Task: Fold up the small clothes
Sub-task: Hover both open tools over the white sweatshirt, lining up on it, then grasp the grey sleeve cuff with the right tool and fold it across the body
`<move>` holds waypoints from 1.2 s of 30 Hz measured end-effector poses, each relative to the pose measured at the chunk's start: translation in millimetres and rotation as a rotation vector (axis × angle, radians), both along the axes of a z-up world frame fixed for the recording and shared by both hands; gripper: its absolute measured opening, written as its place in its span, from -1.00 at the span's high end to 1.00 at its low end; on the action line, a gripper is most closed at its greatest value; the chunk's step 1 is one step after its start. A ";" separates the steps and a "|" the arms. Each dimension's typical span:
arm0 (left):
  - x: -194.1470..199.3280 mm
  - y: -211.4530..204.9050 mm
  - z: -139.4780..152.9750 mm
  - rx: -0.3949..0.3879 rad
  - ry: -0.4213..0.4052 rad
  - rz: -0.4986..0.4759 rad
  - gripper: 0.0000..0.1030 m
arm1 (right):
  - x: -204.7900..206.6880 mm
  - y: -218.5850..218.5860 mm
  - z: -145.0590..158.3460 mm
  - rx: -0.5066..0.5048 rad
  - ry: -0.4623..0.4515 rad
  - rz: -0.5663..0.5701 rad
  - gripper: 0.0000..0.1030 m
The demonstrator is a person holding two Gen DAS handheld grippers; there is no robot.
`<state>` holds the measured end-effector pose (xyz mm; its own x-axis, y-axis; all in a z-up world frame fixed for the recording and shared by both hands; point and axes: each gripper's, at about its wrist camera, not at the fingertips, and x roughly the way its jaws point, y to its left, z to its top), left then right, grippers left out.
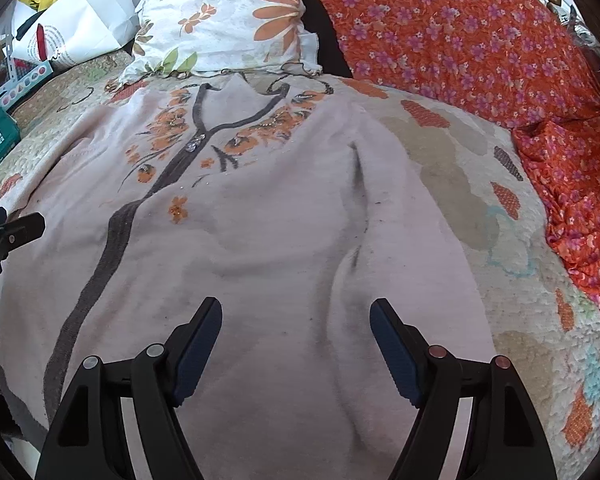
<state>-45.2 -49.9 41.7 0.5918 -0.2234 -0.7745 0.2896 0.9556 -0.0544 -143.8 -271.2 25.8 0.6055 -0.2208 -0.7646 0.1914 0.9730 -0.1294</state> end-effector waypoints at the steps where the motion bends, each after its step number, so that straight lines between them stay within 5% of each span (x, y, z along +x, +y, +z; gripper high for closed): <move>1: -0.4 -0.6 0.4 -0.001 -0.002 0.000 -1.00 | -0.8 0.3 0.5 -0.004 -0.002 -0.002 -0.56; 10: -5.2 0.5 8.4 -0.022 -0.053 0.009 -1.00 | -6.7 -3.4 9.6 -0.033 -0.021 -0.013 -0.56; 14: -6.2 3.8 12.3 -0.023 -0.072 0.012 -1.00 | -26.6 -30.3 40.9 -0.011 -0.100 -0.068 -0.57; 20: -2.0 9.6 13.2 -0.062 -0.041 0.013 -1.00 | -74.4 -98.3 49.0 0.166 -0.105 -0.216 -0.63; 28: 0.6 13.1 12.0 -0.093 -0.006 0.019 -1.00 | -136.7 -139.1 -0.9 0.379 -0.013 -0.390 -0.46; 30: -0.5 14.3 12.1 -0.088 -0.012 0.023 -1.00 | -140.1 -138.7 -11.5 0.467 -0.006 -0.385 -0.38; 32: -1.0 14.7 11.2 -0.086 -0.012 0.029 -1.00 | -138.8 -130.3 -18.7 0.451 0.006 -0.383 -0.27; 35: -0.2 15.5 9.2 -0.083 -0.004 0.038 -1.00 | -130.0 -125.7 -14.9 0.437 0.033 -0.336 0.74; 36: 0.2 16.0 8.5 -0.080 -0.003 0.042 -1.00 | -128.6 -130.1 -9.7 0.481 0.025 -0.318 0.74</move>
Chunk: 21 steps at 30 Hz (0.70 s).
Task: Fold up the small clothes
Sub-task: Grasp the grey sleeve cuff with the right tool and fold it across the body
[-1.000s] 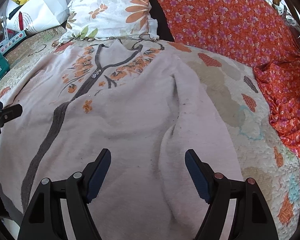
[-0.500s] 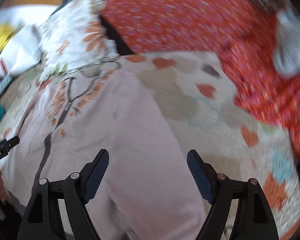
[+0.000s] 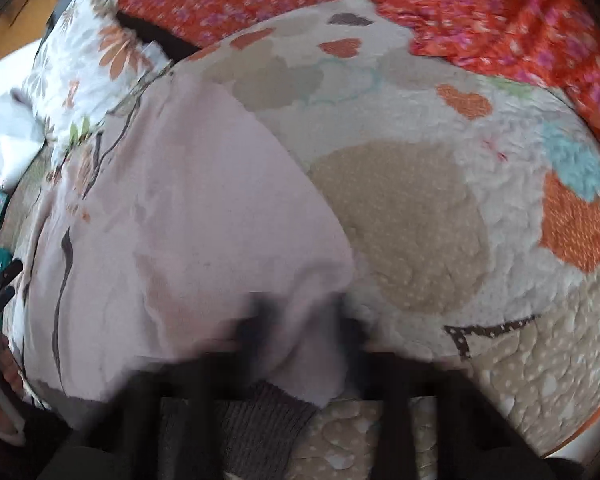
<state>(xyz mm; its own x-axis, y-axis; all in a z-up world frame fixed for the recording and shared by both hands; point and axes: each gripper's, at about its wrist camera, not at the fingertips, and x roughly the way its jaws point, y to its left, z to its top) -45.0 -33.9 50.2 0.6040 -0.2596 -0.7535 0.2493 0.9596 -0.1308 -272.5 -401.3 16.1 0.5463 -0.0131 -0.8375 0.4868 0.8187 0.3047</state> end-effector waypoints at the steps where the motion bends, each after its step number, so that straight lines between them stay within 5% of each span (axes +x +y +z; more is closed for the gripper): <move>1: 0.2 0.6 0.0 0.002 0.000 0.003 -1.00 | 2.0 -4.5 7.2 -0.022 0.002 0.007 0.75; 7: 5.9 10.8 6.4 -0.005 -0.017 0.038 -1.00 | 9.0 -57.0 82.8 -0.281 0.003 -0.093 0.75; 12: 15.0 24.5 10.4 -0.022 -0.010 0.079 -1.00 | 31.6 -114.1 97.4 -0.561 0.171 -0.236 0.59; 15: 19.8 41.0 14.3 -0.016 -0.024 0.109 -1.00 | 31.6 -129.7 85.9 -0.545 0.217 -0.309 0.56; 18: 24.6 67.4 13.3 0.000 -0.028 0.163 -1.00 | 23.3 -117.4 77.2 -0.447 0.140 -0.319 0.25; 21: 31.0 103.6 11.8 -0.019 -0.007 0.233 -1.00 | 29.9 -89.2 60.6 -0.349 0.074 -0.257 0.17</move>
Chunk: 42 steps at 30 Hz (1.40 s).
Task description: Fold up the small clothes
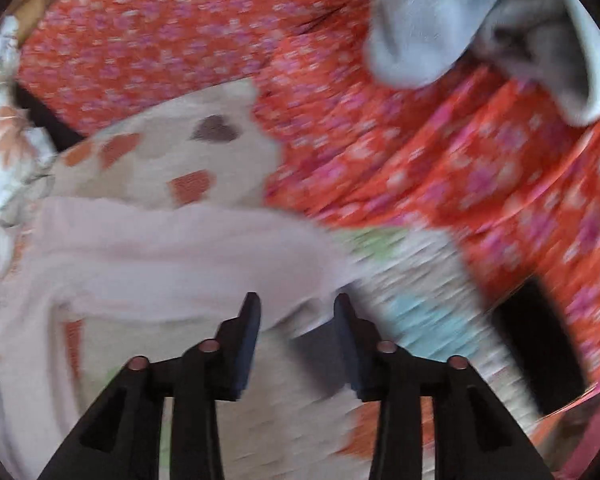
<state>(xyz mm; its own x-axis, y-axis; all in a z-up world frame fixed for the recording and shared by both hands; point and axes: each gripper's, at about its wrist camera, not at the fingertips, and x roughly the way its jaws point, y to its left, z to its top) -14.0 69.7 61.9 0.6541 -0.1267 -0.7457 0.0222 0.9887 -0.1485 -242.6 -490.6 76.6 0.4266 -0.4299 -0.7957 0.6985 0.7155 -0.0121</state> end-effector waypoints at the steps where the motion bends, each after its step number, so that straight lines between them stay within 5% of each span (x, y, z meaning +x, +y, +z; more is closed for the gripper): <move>1: 0.4 12.8 -0.1 -0.013 0.008 0.025 -1.00 | 4.1 10.0 -7.2 0.021 -0.010 0.029 0.17; 6: -10.9 94.3 4.0 -0.113 0.056 0.164 -1.00 | 31.6 56.1 -38.4 0.046 0.014 0.183 0.16; 12: -13.0 158.5 -2.6 -0.111 0.099 0.315 -1.00 | 45.0 88.6 -49.6 -0.021 0.062 0.306 -0.01; 17: 0.2 162.8 -18.7 -0.062 0.159 0.302 -1.00 | 42.0 94.4 -55.8 -0.033 0.085 0.339 -0.01; 22: 9.4 127.6 -46.7 -0.068 0.283 0.103 -0.96 | 39.1 94.7 -53.5 -0.025 0.065 0.338 -0.01; 23: 10.1 122.3 -49.7 -0.052 0.298 0.082 -0.90 | 39.2 94.7 -53.4 -0.023 0.062 0.339 -0.01; 26: 7.1 102.5 -52.6 0.089 0.305 0.026 -0.30 | 39.4 95.5 -54.0 -0.036 0.065 0.337 -0.01; 28: 6.0 98.7 -41.1 0.104 0.293 0.014 0.89 | 39.4 96.0 -54.4 -0.049 0.071 0.330 -0.01; 31: 10.0 106.5 -23.4 0.111 0.250 0.062 0.88 | 38.4 92.6 -52.4 -0.057 0.068 0.311 -0.01; 39: 63.0 155.9 36.0 0.320 0.116 0.318 0.88 | 37.1 87.2 -52.3 -0.055 0.066 0.281 -0.01; 42: 78.5 167.2 55.2 0.287 0.113 0.350 0.88 | 37.9 90.0 -51.8 -0.070 0.065 0.285 -0.01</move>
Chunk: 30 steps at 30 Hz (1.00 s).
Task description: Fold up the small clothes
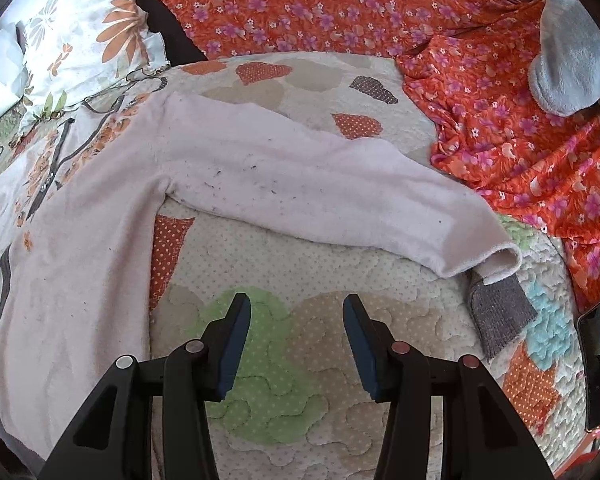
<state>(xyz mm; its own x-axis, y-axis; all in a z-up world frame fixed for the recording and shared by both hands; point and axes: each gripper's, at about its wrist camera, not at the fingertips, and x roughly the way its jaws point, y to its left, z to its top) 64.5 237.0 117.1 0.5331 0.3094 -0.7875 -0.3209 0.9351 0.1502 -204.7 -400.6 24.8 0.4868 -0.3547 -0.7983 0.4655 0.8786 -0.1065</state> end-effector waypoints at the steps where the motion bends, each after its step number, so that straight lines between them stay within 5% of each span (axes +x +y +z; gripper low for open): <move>1: 0.6 -0.7 5.3 -0.017 -0.006 -0.006 0.89 | 0.1 0.4 0.1 -0.004 -0.001 0.001 -0.01; 5: 2.6 -38.5 23.6 -0.206 -0.007 -0.135 0.89 | 1.7 1.9 0.7 -0.009 -0.005 0.004 -0.01; 9: 2.2 -122.1 25.1 -0.391 0.033 -0.338 0.89 | 0.2 1.3 2.5 -0.001 -0.014 0.006 -0.01; 15: -10.4 -316.9 12.2 -0.597 0.086 -0.737 0.86 | -2.2 1.3 2.6 -0.003 -0.019 0.002 -0.01; 18: -22.7 -385.2 5.0 -0.681 0.146 -0.886 0.44 | -1.9 1.3 0.9 0.004 -0.017 0.001 -0.01; 21: -39.6 -402.2 4.9 -0.769 0.178 -0.927 0.08 | -1.5 2.1 0.0 -0.004 -0.013 0.014 -0.01; 25: -57.3 -383.7 7.5 -0.642 0.109 -0.901 -0.31 | -0.7 8.0 -4.5 0.006 -0.007 0.045 -0.01; 30: -56.0 -300.7 -12.5 -0.464 0.016 -0.692 -0.46 | 11.4 20.7 11.3 0.147 -0.081 0.119 -0.01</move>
